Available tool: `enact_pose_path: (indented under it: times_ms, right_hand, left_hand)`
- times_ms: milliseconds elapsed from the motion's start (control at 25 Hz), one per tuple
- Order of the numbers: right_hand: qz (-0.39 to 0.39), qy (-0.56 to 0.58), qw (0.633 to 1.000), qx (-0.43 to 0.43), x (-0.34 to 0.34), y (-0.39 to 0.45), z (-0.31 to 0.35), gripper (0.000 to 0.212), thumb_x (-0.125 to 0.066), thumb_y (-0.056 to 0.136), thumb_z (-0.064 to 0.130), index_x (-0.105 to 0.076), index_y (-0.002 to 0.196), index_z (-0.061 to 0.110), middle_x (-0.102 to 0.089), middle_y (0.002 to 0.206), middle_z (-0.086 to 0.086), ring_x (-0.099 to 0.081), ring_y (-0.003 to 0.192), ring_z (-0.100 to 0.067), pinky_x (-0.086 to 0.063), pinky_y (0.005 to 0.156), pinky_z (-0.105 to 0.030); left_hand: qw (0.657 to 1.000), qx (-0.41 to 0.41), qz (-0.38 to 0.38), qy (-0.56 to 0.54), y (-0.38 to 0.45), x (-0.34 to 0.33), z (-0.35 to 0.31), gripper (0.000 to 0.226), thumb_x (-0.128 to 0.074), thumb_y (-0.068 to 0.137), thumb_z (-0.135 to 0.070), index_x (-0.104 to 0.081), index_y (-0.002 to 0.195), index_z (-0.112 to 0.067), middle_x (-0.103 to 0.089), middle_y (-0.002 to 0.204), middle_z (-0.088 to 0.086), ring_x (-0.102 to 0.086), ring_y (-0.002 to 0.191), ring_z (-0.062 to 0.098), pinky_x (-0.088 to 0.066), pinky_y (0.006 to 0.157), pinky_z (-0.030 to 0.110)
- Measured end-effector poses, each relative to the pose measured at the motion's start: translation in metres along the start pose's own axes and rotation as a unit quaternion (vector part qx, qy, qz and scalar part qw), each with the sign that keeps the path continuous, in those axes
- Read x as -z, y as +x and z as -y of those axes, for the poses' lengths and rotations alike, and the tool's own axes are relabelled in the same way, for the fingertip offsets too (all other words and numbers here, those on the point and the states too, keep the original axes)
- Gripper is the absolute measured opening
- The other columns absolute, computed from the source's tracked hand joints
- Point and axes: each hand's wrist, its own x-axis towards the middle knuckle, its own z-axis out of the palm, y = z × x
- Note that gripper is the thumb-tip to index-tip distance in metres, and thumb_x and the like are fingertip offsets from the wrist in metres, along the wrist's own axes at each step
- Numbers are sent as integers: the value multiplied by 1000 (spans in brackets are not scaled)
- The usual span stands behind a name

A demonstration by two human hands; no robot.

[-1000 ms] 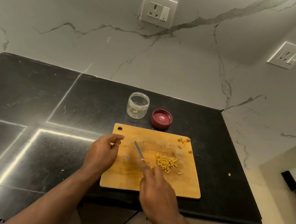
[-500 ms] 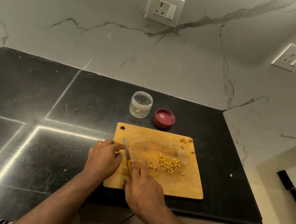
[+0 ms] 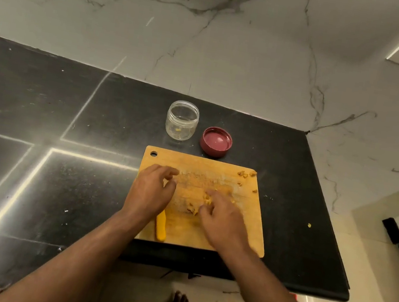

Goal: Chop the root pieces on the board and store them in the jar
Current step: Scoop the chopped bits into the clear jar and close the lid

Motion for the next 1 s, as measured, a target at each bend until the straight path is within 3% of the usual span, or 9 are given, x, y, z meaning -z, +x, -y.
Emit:
enact_pose_path:
  times_ms: [160,280,480,600,720,800,840,920,1000]
  right_hand:
    - [-44,23,997,57,27,71,-17,45,-52,95,30,-50,140,22,-60,124,-1,-58,109,-18,-52,91,-38]
    - [-55,0,987,152,35,129,0,47,-53,95,30,-46,141,22,-54,132,-2,-55,116,-23,-51,93,-41]
    - [53,-61,972,220,28,195,33,57,-51,95,16,-33,149,23,-35,152,1,-49,128,-27,-47,101,-44]
    - [85,-53,969,226,19,210,37,46,-50,95,10,-49,140,20,-48,139,-4,-54,120,-27,-48,99,-42]
    - [29,15,973,227,20,208,34,27,-52,96,9,-65,119,15,-60,117,-6,-59,104,-25,-51,89,-37]
    - [0,84,966,246,28,191,30,22,-55,96,11,-68,114,13,-62,113,-5,-59,103,-19,-49,85,-29]
    - [-7,121,957,265,36,177,28,20,-58,96,12,-69,113,13,-63,112,-3,-58,101,-15,-47,84,-24]
    - [-5,177,935,309,56,143,25,18,-61,94,12,-70,110,14,-64,108,1,-57,96,-8,-47,80,-18]
    - [25,193,919,343,73,114,22,17,-65,92,12,-70,107,17,-65,104,6,-59,92,-5,-52,79,-20]
  left_hand:
    - [999,17,17,48,10,-13,-18,11,-67,94,-28,-74,103,-27,-66,103,-9,-57,98,13,-49,84,32]
    - [996,26,26,84,8,-20,-24,20,-63,96,-26,-73,112,-31,-72,109,-8,-58,104,17,-52,89,38]
    - [994,71,-31,75,2,-20,-29,22,-65,95,-36,-72,115,-31,-70,112,-12,-59,102,14,-51,90,39]
    - [992,98,-67,36,-7,-19,-33,21,-66,95,-30,-71,116,-31,-68,107,-14,-59,95,10,-51,84,34]
    - [983,141,-109,-41,-14,-15,-34,22,-67,96,-26,-71,117,-28,-69,106,-15,-61,92,5,-51,79,27]
    - [954,200,-151,-166,-12,-7,-34,23,-67,96,-27,-69,119,-29,-70,109,-8,-66,96,8,-56,79,31]
    - [922,238,-166,-258,-9,-2,-35,25,-67,97,-29,-67,121,-28,-70,113,-1,-68,99,14,-58,77,33]
    - [833,304,-156,-435,-1,10,-40,37,-63,97,-41,-58,131,-26,-64,125,7,-69,107,25,-60,76,39]
    - [754,332,-84,-561,6,19,-43,58,-54,94,-61,-51,140,-25,-61,132,8,-66,114,37,-60,81,50]
